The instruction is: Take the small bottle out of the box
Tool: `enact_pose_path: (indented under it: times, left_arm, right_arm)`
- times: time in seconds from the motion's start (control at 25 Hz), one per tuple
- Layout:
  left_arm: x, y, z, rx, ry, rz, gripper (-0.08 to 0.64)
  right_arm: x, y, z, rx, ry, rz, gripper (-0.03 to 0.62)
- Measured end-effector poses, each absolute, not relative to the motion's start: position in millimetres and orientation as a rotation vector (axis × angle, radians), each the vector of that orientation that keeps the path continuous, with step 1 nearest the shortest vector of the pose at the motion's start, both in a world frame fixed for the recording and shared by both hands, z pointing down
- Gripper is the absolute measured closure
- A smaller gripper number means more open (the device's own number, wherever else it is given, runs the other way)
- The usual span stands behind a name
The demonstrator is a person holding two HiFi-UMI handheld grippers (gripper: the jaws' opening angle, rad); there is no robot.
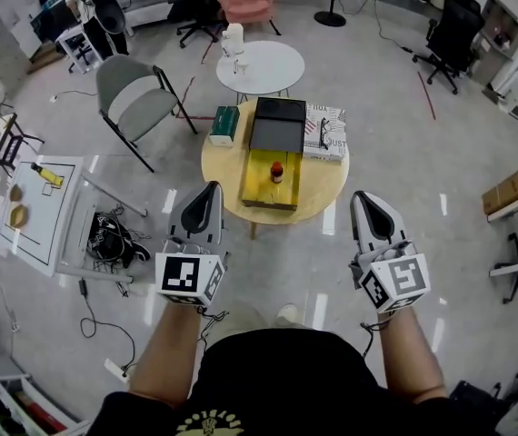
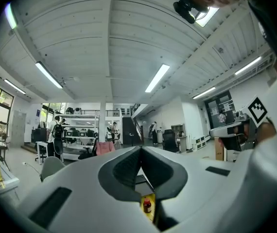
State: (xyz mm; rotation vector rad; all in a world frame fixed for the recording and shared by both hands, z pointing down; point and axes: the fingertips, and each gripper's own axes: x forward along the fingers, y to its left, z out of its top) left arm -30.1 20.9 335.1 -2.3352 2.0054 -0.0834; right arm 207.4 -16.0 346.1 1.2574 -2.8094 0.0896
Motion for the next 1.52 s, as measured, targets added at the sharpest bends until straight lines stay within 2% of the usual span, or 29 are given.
enact_pose_path:
  times: [0.72, 1.52]
  left_arm:
    - [-26.3, 7.6, 335.0, -2.326, 1.991, -0.111, 0.546]
    - [-93.7, -61.4, 344.3, -2.436, 1.899, -0.132, 0.546]
  right_arm:
    - [214.3, -36.5, 351.1, 1.251, -2.821, 0.093, 0.578]
    - [141.8, -93.4, 361.1, 1.381, -2.742, 0.153, 0.578]
